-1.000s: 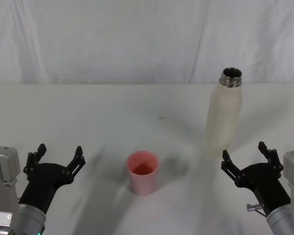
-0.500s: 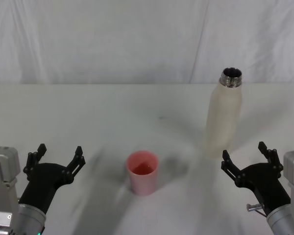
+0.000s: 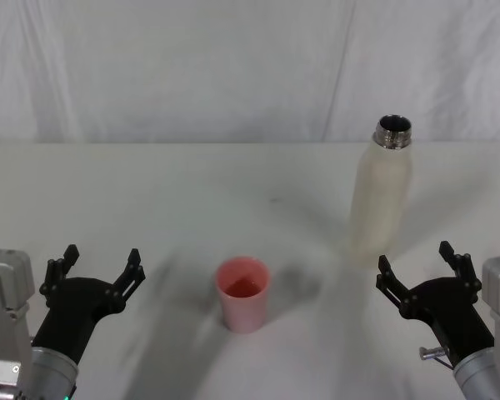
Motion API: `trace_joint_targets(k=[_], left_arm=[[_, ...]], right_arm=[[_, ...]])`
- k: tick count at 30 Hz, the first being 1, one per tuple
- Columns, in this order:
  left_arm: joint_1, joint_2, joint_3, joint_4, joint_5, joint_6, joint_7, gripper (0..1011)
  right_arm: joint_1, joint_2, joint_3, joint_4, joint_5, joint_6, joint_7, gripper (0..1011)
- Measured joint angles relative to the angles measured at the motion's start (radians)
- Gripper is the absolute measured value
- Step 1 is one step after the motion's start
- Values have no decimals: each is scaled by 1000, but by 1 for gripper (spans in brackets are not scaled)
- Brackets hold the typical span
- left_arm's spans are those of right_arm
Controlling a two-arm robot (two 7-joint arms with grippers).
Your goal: Grasp the thermos with one hand and pour water into the cup lid.
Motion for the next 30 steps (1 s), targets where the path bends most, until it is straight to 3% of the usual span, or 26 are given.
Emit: trace_joint_targets(k=[11,20,30], left_arm=[[0,0,0,0,0,0,0,1001],[0,0,0,0,0,0,0,1001],[0,0,0,0,0,0,0,1001]], right_arm=[[-3,-6,16,0,12,-1,30,1002],[7,-25,71,6,104,20,124,1002],[50,-27,95,27,151,53,191,1002]])
